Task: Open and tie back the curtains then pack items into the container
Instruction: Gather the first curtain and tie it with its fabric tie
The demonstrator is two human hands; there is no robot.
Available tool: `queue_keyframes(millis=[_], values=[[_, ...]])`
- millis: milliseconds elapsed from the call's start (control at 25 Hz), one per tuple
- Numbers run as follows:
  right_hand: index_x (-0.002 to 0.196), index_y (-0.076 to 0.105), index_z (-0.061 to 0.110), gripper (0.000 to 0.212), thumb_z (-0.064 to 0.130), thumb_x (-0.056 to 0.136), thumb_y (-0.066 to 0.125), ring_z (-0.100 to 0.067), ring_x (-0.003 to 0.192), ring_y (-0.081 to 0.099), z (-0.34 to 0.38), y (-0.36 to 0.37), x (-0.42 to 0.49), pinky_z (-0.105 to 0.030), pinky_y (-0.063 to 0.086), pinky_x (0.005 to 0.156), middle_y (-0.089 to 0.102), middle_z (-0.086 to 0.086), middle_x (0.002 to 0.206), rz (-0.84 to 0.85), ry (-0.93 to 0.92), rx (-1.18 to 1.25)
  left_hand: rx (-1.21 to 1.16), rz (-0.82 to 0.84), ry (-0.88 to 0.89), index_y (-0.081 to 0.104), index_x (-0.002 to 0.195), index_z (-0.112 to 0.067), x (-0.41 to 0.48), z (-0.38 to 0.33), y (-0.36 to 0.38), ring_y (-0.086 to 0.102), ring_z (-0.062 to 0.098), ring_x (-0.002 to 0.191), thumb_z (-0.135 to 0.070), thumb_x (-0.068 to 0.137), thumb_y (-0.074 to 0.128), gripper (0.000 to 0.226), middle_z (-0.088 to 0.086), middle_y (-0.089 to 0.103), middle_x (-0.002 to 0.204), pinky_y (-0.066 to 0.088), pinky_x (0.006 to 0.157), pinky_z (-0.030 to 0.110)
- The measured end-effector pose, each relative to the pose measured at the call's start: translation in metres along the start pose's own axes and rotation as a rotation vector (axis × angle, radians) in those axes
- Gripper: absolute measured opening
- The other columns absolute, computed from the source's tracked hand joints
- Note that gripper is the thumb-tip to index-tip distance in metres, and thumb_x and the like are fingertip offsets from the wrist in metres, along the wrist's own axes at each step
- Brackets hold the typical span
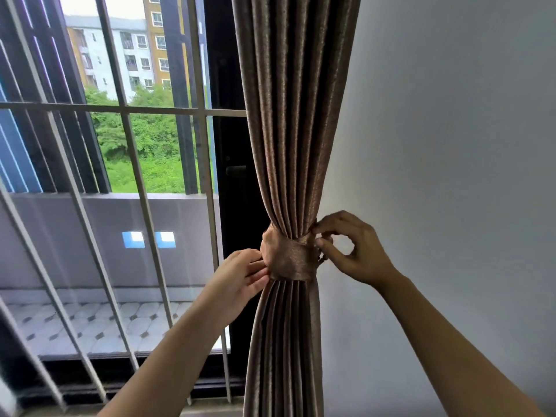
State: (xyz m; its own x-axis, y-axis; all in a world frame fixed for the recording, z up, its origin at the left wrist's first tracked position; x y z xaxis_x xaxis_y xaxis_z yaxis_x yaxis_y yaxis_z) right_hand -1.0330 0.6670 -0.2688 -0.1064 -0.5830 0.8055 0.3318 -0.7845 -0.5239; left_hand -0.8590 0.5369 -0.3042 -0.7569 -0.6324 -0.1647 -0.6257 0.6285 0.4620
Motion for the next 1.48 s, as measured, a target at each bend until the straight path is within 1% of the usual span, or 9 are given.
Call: queue_keyframes(millis=[120, 320, 520, 720, 800, 920, 1080, 1360, 1480], values=[[0.102, 0.067, 0.013, 0.026, 0.031, 0.084, 0.066, -0.008, 0.085, 0.058, 0.011, 0.000, 0.004, -0.017, 0.052, 0.069, 0.061, -0.001, 0.102, 0.079, 0.007, -0.022, -0.085, -0.034, -0.097, 0.056, 0.095, -0.002, 0.002, 0.009, 0.001, 0.056, 0.015, 0.076, -0.001, 0.092, 0.049, 0.008, 0.011, 0.058, 0.086, 0.053, 0.065, 0.022], [0.095, 0.067, 0.011, 0.018, 0.024, 0.084, 0.068, -0.018, 0.074, 0.063, 0.020, 0.002, 0.012, -0.023, 0.052, 0.069, 0.059, 0.000, 0.099, 0.157, 0.049, -0.133, -0.111, 0.020, -0.240, 0.059, 0.091, -0.004, 0.003, 0.015, 0.001, 0.055, 0.012, 0.071, 0.000, 0.092, 0.050, 0.009, 0.010, 0.058, 0.079, 0.052, 0.055, 0.017], [0.091, 0.067, 0.015, 0.025, 0.037, 0.086, 0.056, -0.011, 0.065, 0.058, 0.047, 0.012, 0.012, -0.008, 0.032, 0.061, 0.065, 0.000, 0.101, 0.167, -0.013, -0.299, -0.226, 0.041, -0.364, 0.056, 0.087, -0.005, -0.006, 0.019, -0.020, 0.054, 0.012, 0.059, 0.000, 0.093, 0.043, 0.015, 0.009, 0.059, 0.072, 0.050, 0.047, 0.018], [0.102, 0.064, 0.016, 0.017, 0.026, 0.088, 0.062, -0.010, 0.073, 0.060, 0.064, 0.031, -0.014, -0.016, 0.050, 0.067, 0.059, 0.002, 0.107, 0.042, 0.123, -0.156, -0.295, 0.044, -0.388, 0.056, 0.083, -0.003, -0.013, 0.022, -0.039, 0.059, 0.013, 0.048, 0.000, 0.092, 0.043, 0.016, 0.011, 0.060, 0.069, 0.050, 0.046, 0.018], [0.107, 0.060, 0.017, 0.019, 0.019, 0.088, 0.062, -0.008, 0.077, 0.060, 0.063, 0.035, -0.022, -0.018, 0.052, 0.070, 0.055, 0.006, 0.109, -0.033, 0.238, -0.109, -0.260, 0.004, -0.371, 0.055, 0.083, -0.003, -0.009, 0.013, -0.043, 0.056, 0.012, 0.058, -0.002, 0.093, 0.045, 0.015, 0.010, 0.058, 0.073, 0.050, 0.046, 0.018], [0.098, 0.055, 0.021, 0.010, 0.014, 0.090, 0.056, -0.015, 0.081, 0.062, 0.056, 0.044, -0.044, -0.026, 0.054, 0.071, 0.061, 0.005, 0.097, -0.218, 0.700, 0.102, -0.264, 0.014, -0.405, 0.054, 0.085, -0.001, -0.011, 0.014, -0.041, 0.054, 0.015, 0.070, 0.000, 0.092, 0.045, 0.012, 0.012, 0.056, 0.079, 0.052, 0.049, 0.021], [0.103, 0.056, 0.018, 0.015, 0.026, 0.095, 0.046, -0.021, 0.096, 0.062, 0.042, 0.078, -0.089, -0.045, 0.051, 0.092, 0.063, -0.003, 0.102, -0.077, 1.172, 0.389, -0.365, 0.019, -0.370, 0.053, 0.087, 0.001, -0.014, 0.019, -0.039, 0.060, 0.018, 0.065, 0.005, 0.093, 0.042, 0.013, 0.016, 0.055, 0.084, 0.053, 0.046, 0.021], [0.089, 0.063, 0.007, 0.026, 0.031, 0.094, 0.054, -0.012, 0.066, 0.058, 0.052, 0.064, -0.063, -0.021, 0.056, 0.065, 0.060, -0.005, 0.073, -0.232, 1.238, 0.914, -0.413, -0.025, -0.358, 0.054, 0.095, -0.004, -0.015, 0.018, -0.034, 0.064, 0.013, 0.048, -0.001, 0.093, 0.049, 0.006, 0.010, 0.061, 0.084, 0.038, 0.035, 0.015], [0.101, 0.059, 0.009, 0.026, 0.033, 0.090, 0.059, -0.013, 0.076, 0.062, 0.051, 0.060, -0.065, -0.025, 0.057, 0.072, 0.064, -0.005, 0.088, -0.124, 1.262, 0.767, -0.431, -0.064, -0.364, 0.053, 0.090, -0.004, -0.021, 0.026, -0.032, 0.063, 0.013, 0.046, 0.003, 0.091, 0.046, 0.010, 0.010, 0.061, 0.081, 0.039, 0.036, 0.015]])
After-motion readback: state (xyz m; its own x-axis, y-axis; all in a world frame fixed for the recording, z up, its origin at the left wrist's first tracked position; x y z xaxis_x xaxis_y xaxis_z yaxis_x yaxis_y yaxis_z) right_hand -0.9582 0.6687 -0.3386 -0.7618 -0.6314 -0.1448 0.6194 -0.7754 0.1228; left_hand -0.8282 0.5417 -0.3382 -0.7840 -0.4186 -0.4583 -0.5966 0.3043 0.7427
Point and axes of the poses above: each hand's wrist, its own x-axis towards the middle knuckle, its own y-axis out of the palm, z = x × y, the point moved 2 cm from there along x, towards the middle knuckle
